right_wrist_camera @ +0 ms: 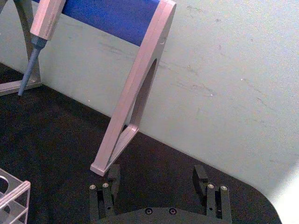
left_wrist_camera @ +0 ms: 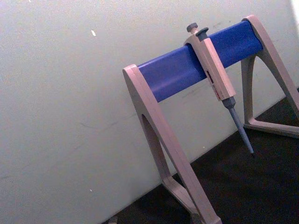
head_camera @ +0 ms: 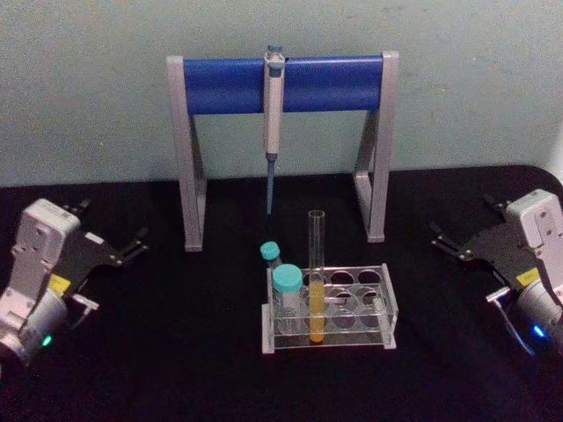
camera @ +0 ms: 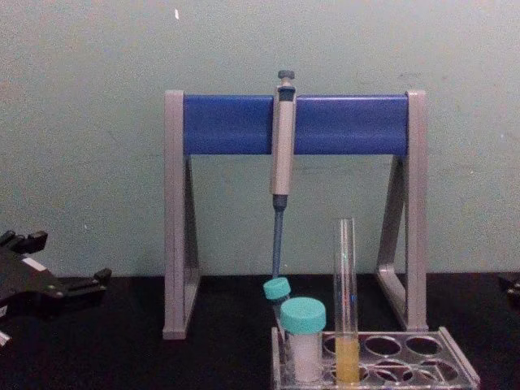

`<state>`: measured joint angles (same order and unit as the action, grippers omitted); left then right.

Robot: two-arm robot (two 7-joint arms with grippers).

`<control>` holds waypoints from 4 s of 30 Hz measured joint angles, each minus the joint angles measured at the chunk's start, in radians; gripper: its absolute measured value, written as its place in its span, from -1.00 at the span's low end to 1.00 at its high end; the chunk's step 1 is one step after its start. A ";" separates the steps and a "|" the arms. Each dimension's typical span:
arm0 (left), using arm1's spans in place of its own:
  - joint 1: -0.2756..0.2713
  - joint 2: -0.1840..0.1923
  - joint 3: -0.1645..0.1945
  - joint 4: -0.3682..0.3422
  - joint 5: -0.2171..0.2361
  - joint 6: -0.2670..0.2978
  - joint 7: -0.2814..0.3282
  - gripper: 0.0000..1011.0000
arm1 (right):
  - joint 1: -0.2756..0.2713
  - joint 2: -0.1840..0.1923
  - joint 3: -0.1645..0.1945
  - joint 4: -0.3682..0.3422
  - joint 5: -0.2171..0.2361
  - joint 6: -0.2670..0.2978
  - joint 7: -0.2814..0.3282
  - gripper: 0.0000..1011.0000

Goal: Pick up the test tube from the test tube rack, shake it, then place it back into the test tube rack.

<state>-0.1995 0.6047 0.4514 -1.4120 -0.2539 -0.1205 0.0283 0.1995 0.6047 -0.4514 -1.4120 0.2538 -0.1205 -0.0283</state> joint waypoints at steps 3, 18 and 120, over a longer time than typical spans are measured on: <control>0.000 0.000 0.000 0.000 0.000 0.000 0.000 0.98 | -0.001 0.000 0.001 0.000 0.000 0.000 0.000 0.98; 0.000 0.000 0.000 0.000 0.000 0.000 0.000 0.98 | -0.122 0.029 0.062 -0.148 0.065 0.040 0.079 0.98; 0.000 0.000 0.000 0.000 0.000 0.000 0.000 0.98 | 0.007 -0.164 -0.003 -0.142 0.282 0.275 0.434 -0.12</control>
<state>-0.1996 0.6047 0.4514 -1.4120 -0.2539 -0.1205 0.0283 0.2068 0.4405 -0.4541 -1.5535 0.5360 0.1542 0.4061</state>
